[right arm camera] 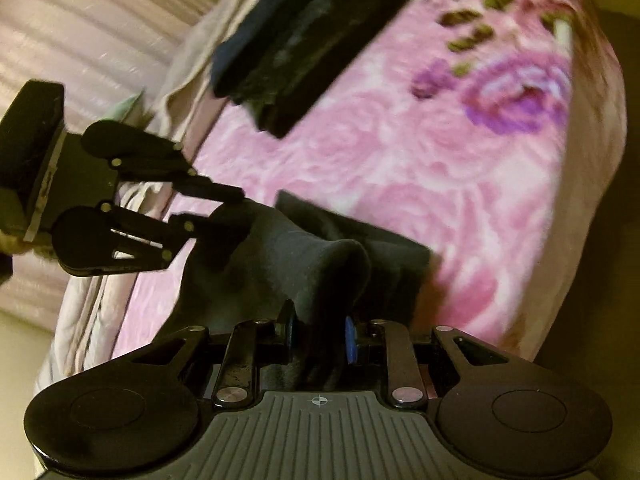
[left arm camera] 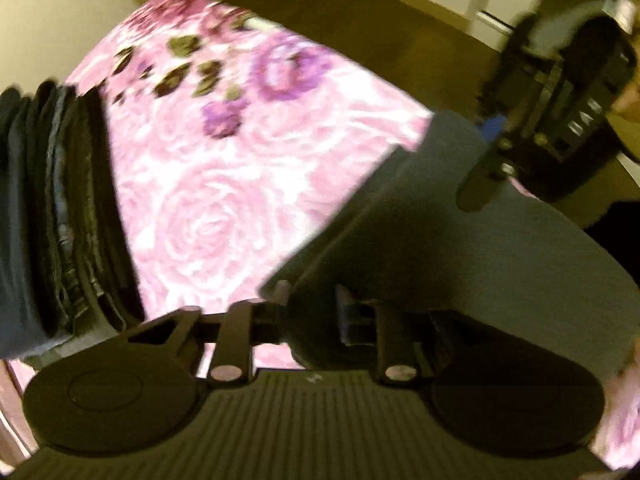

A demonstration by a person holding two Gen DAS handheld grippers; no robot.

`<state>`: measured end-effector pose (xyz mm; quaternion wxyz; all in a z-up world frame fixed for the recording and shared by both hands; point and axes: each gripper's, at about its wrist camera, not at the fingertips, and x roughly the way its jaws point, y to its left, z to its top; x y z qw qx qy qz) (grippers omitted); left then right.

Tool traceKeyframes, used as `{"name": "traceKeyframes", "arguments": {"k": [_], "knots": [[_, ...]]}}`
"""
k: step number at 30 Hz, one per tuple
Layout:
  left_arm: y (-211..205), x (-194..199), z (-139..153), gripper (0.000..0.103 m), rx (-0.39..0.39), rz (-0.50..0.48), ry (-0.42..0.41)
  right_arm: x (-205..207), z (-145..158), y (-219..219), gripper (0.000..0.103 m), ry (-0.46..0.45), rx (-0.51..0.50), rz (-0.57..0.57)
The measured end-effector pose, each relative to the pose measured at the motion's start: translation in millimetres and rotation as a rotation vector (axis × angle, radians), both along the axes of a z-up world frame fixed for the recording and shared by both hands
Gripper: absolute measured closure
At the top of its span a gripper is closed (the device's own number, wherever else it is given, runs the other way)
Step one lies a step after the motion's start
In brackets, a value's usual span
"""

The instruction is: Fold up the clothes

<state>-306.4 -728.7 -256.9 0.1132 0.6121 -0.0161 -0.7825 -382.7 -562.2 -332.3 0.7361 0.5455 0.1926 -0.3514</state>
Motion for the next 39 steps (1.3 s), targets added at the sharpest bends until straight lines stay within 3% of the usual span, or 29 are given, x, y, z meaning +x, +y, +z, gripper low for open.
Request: {"name": "traceKeyframes", "arguments": {"k": [6, 7, 9, 11, 16, 17, 18, 21, 25, 29, 34, 35, 37, 39], "knots": [[-16.7, 14.6, 10.2, 0.082, 0.032, 0.14, 0.06, -10.6, -15.2, -9.7, 0.08, -0.017, 0.061, -0.045], [-19.2, 23.6, 12.7, 0.08, 0.066, 0.187, 0.081, -10.8, -15.3, -10.1, 0.08, -0.018, 0.063, -0.044], [-24.9, 42.2, 16.9, 0.064, 0.14, 0.284, 0.126, -11.4, -14.1, -9.5, 0.08, -0.018, 0.059, -0.035], [-28.8, 59.5, 13.7, 0.061, 0.207, 0.373, 0.159, -11.9, -14.6, -8.3, 0.08, -0.017, 0.061, -0.035], [-31.7, 68.4, -3.3, 0.061, 0.296, 0.473, 0.217, -12.1, -15.9, -5.4, 0.08, -0.026, 0.076, -0.057], [-33.2, 67.3, -7.2, 0.063, 0.312, 0.484, 0.233, -12.7, -15.9, -4.9, 0.08, -0.029, 0.08, -0.064], [-34.1, 64.3, -11.1, 0.074, 0.332, 0.49, 0.243, -13.3, -15.7, -4.5, 0.08, -0.032, 0.082, -0.069], [-32.5, 56.7, -10.5, 0.089, 0.308, 0.486, 0.251, -13.8, -10.1, -4.3, 0.08, -0.032, 0.076, -0.077], [-38.0, 62.5, 8.4, 0.089, 0.253, 0.511, 0.328, -21.7, 12.6, -7.9, 0.08, -0.054, 0.003, -0.11], [-49.2, 44.5, -16.1, 0.088, 0.228, 0.491, 0.237, -16.1, -10.2, -28.2, 0.08, -0.019, 0.079, -0.108], [-57.3, 38.2, -27.5, 0.083, 0.221, 0.515, 0.214, -23.6, -14.2, -29.9, 0.079, -0.047, 0.092, -0.128], [-55.8, 40.4, -25.6, 0.081, 0.216, 0.515, 0.214, -25.5, -12.2, -27.2, 0.078, -0.051, 0.09, -0.134], [-52.8, 47.4, -19.2, 0.08, 0.212, 0.53, 0.221, -29.1, -3.4, -14.3, 0.048, -0.044, 0.084, -0.146], [-47.3, 56.8, -8.9, 0.078, 0.201, 0.555, 0.231, -32.5, 6.0, 4.0, 0.039, -0.06, 0.075, -0.157]]}}
